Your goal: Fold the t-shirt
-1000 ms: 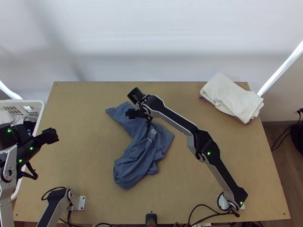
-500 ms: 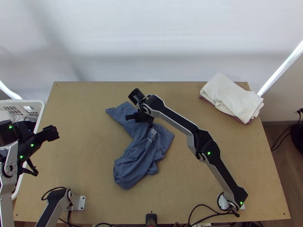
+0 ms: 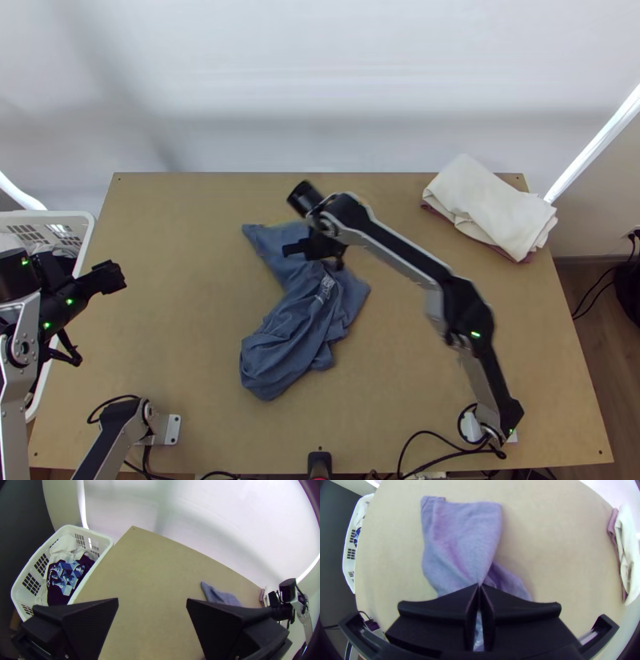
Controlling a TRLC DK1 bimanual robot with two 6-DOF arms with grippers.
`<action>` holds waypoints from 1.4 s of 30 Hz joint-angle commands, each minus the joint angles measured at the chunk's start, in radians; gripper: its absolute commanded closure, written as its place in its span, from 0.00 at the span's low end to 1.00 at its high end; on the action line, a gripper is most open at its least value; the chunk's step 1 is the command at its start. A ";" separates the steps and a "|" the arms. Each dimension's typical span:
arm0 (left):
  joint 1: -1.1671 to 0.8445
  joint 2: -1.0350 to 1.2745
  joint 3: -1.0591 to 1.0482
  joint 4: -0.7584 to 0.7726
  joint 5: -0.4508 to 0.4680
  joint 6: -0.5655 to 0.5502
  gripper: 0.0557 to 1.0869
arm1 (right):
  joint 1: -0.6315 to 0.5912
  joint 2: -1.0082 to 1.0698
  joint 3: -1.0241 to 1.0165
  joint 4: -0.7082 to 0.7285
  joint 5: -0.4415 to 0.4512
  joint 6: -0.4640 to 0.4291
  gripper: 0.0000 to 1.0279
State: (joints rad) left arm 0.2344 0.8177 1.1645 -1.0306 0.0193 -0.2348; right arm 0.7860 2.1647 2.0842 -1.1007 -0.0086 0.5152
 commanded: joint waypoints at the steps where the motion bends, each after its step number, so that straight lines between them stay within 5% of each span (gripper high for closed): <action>1: -0.007 0.011 -0.009 0.014 0.010 0.009 0.04 | -0.019 -0.151 -0.111 -0.018 0.009 -0.015 0.95; 14: -0.027 0.031 -0.042 0.060 0.010 0.008 0.04 | -0.024 -0.298 -0.486 -0.021 0.035 -0.007 0.91; 15: -0.029 0.037 -0.039 0.061 0.010 0.008 0.04 | -0.022 -0.296 -0.490 -0.021 0.035 -0.007 0.86; 19: -0.044 0.060 -0.019 0.061 0.008 0.011 0.04 | -0.008 -0.330 -0.492 -0.041 0.033 -0.007 0.36; 27: -0.043 0.127 0.050 0.047 0.008 0.031 0.04 | -0.134 -0.439 -0.429 -0.011 0.021 0.023 0.34; 35: -0.046 0.163 0.110 0.012 0.008 0.032 0.04 | -0.459 -0.370 -0.481 0.147 -0.272 0.200 0.35; 42: -0.046 0.201 0.185 -0.023 0.008 0.037 0.04 | -0.561 -0.210 -0.501 0.136 -0.538 0.309 0.35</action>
State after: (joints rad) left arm 0.1951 1.0012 1.3064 -1.0336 0.0193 -0.2085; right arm 0.2317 1.8889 1.6272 -0.9470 -0.4904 0.7574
